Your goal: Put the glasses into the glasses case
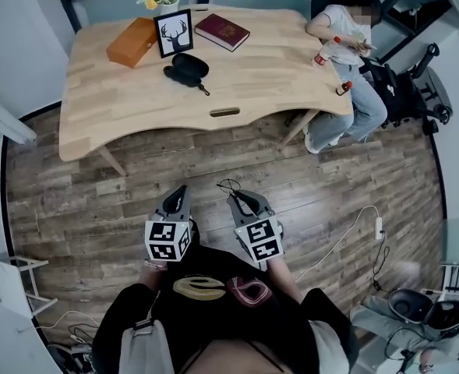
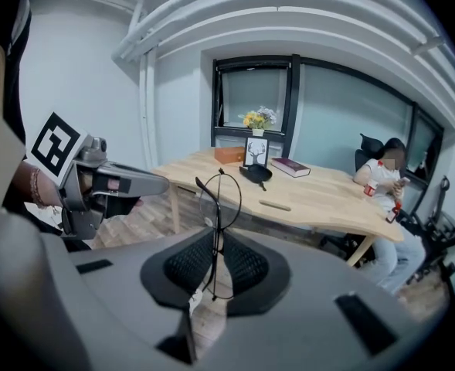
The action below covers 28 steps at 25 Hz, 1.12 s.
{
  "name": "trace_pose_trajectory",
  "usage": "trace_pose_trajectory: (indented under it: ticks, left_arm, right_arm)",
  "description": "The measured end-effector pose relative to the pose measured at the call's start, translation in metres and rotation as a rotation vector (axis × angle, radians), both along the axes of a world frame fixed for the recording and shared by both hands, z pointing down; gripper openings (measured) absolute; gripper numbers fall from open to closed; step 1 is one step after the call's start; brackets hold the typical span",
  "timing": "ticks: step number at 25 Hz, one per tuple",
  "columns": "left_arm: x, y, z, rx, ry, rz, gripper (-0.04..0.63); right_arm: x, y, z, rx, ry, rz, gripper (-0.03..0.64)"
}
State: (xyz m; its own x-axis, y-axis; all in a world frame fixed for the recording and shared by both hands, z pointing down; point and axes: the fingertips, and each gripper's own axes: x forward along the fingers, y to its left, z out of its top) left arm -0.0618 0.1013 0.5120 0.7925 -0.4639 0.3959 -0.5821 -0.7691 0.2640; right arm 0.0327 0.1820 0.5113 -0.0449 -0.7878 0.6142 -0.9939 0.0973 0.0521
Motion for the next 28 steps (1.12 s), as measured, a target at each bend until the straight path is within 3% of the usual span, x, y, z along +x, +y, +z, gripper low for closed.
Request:
trace_pose_trajectory:
  ticks: [13, 28]
  left_arm:
    - [0.029, -0.121, 0.004, -0.005, 0.002, 0.035, 0.023]
    - [0.034, -0.196, 0.003, 0.017, -0.003, 0.038, 0.023]
  right_arm:
    - [0.025, -0.107, 0.0, -0.018, 0.017, 0.04, 0.051]
    - [0.04, -0.175, 0.0, -0.005, 0.017, 0.085, 0.051]
